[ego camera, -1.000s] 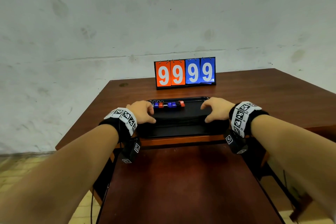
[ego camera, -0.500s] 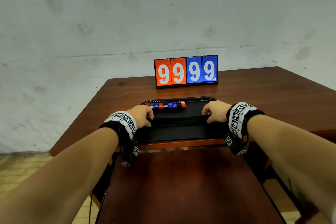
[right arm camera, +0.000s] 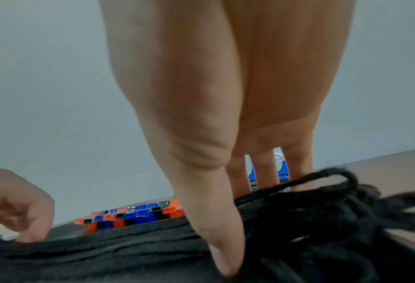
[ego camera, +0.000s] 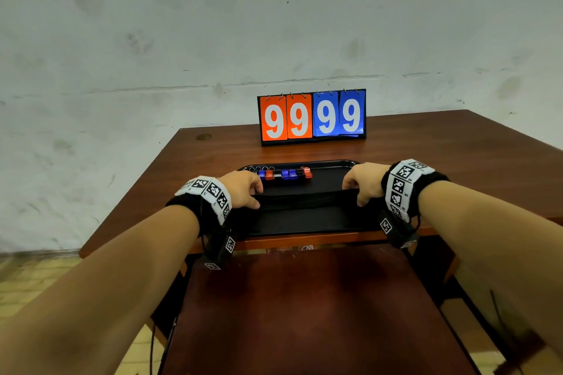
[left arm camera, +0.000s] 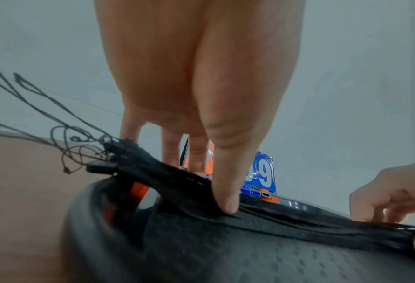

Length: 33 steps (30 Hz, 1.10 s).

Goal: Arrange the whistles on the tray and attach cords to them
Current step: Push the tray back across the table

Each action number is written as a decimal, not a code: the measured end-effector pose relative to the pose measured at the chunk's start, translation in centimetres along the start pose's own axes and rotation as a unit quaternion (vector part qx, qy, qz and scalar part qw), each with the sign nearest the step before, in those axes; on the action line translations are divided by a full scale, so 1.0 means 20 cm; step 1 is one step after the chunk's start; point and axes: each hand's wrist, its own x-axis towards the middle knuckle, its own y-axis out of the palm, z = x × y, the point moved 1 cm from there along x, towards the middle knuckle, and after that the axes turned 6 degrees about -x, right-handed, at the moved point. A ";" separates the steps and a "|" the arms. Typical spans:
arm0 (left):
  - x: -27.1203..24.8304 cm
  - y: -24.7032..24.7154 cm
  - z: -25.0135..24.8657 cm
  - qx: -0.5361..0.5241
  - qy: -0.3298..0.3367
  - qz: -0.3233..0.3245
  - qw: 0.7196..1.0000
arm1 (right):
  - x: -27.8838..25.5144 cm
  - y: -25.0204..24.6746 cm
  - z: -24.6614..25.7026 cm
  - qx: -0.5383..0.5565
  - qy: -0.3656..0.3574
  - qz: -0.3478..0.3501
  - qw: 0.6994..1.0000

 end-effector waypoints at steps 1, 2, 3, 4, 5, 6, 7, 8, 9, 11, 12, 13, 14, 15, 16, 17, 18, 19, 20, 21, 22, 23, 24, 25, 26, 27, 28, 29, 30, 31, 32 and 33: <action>0.00 0.01 0.00 0.011 0.001 0.000 1.000 | 0.00 0.00 0.00 -0.001 0.004 -0.003 1.000; 0.00 0.01 0.00 0.016 0.001 -0.003 1.000 | 0.00 0.00 0.00 -0.001 0.007 -0.004 1.000; 0.00 0.01 0.00 0.013 0.000 -0.006 1.000 | 0.00 0.00 0.00 0.003 0.008 -0.003 1.000; 0.00 0.01 0.00 0.002 -0.002 -0.010 1.000 | 0.00 -0.01 0.00 0.011 0.008 0.000 1.000; 0.01 -0.01 0.01 -0.016 -0.007 -0.017 1.000 | 0.01 -0.03 0.00 0.025 0.006 0.000 1.000; 0.01 -0.02 0.02 -0.035 -0.015 -0.029 0.999 | 0.01 -0.04 0.01 0.044 0.004 -0.005 0.999; 0.02 -0.04 0.03 -0.049 -0.024 -0.045 0.997 | 0.02 -0.06 0.02 0.067 0.002 -0.017 0.998; 0.04 -0.07 0.04 -0.056 -0.033 -0.063 0.996 | 0.03 -0.09 0.03 0.091 -0.001 -0.031 0.995; 0.05 -0.09 0.05 -0.057 -0.042 -0.079 0.994 | 0.05 -0.11 0.05 0.113 -0.005 -0.043 0.993; 0.10 -0.11 0.07 -0.053 -0.059 -0.100 0.992 | 0.10 -0.15 0.10 0.148 -0.016 -0.053 0.987; 0.12 -0.12 0.07 -0.054 -0.066 -0.103 0.991 | 0.13 -0.16 0.12 0.161 -0.020 -0.049 0.986; 0.14 -0.11 0.08 -0.055 -0.070 -0.103 0.991 | 0.16 -0.17 0.15 0.174 -0.021 -0.041 0.984; 0.17 -0.11 0.08 -0.056 -0.072 -0.101 0.991 | 0.19 -0.18 0.18 0.184 -0.020 -0.031 0.982; 0.20 -0.11 0.08 -0.055 -0.073 -0.098 0.991 | 0.22 -0.20 0.20 0.192 -0.021 -0.023 0.981; 0.22 -0.11 0.08 -0.052 -0.070 -0.096 0.992 | 0.25 -0.20 0.22 0.195 -0.022 -0.018 0.980; 0.23 -0.11 0.08 -0.046 -0.063 -0.094 0.992 | 0.27 -0.21 0.25 0.196 -0.024 -0.015 0.980; 0.25 -0.11 0.08 -0.041 -0.053 -0.089 0.994 | 0.30 -0.22 0.27 0.194 -0.025 -0.011 0.981; 0.27 -0.11 0.06 -0.041 -0.039 -0.078 0.995 | 0.32 -0.22 0.28 0.190 -0.026 -0.007 0.981; 0.28 -0.11 0.05 -0.042 -0.023 -0.059 0.997 | 0.34 -0.22 0.30 0.187 -0.027 -0.001 0.982; 0.29 -0.11 0.04 -0.041 -0.009 -0.038 0.998 | 0.36 -0.22 0.31 0.186 -0.028 0.004 0.982; 0.30 -0.11 0.03 -0.038 -0.002 -0.015 0.999 | 0.38 -0.22 0.32 0.188 -0.029 0.007 0.982; 0.30 -0.10 0.02 -0.036 0.000 0.004 0.999 | 0.39 -0.22 0.33 0.192 -0.030 0.009 0.981; 0.30 -0.10 0.02 -0.036 0.000 0.017 0.999 | 0.40 -0.22 0.34 0.196 -0.028 0.009 0.980; 0.31 -0.10 0.02 -0.036 -0.001 0.026 0.999 | 0.41 -0.22 0.35 0.198 -0.026 0.009 0.980; 0.31 -0.10 0.02 -0.035 -0.004 0.030 0.999 | 0.41 -0.22 0.35 0.201 -0.024 0.010 0.979; 0.31 -0.09 0.02 -0.034 -0.008 0.032 0.999 | 0.41 -0.21 0.35 0.205 -0.021 0.010 0.978; 0.31 -0.09 0.03 -0.034 -0.012 0.032 0.999 | 0.42 -0.21 0.34 0.210 -0.019 0.010 0.977; 0.31 -0.09 0.03 -0.037 -0.017 0.030 0.999 | 0.42 -0.21 0.34 0.216 -0.016 0.012 0.976; 0.30 -0.09 0.03 -0.040 -0.021 0.026 0.999 | 0.41 -0.20 0.33 0.222 -0.014 0.014 0.975; 0.30 -0.10 0.02 -0.044 -0.025 0.020 0.999 | 0.41 -0.20 0.33 0.229 -0.013 0.014 0.973; 0.29 -0.10 0.02 -0.050 -0.028 0.012 0.998 | 0.40 -0.20 0.32 0.237 -0.012 0.010 0.971; 0.28 -0.10 0.02 -0.059 -0.034 0.002 0.998 | 0.38 -0.20 0.31 0.245 -0.012 0.003 0.970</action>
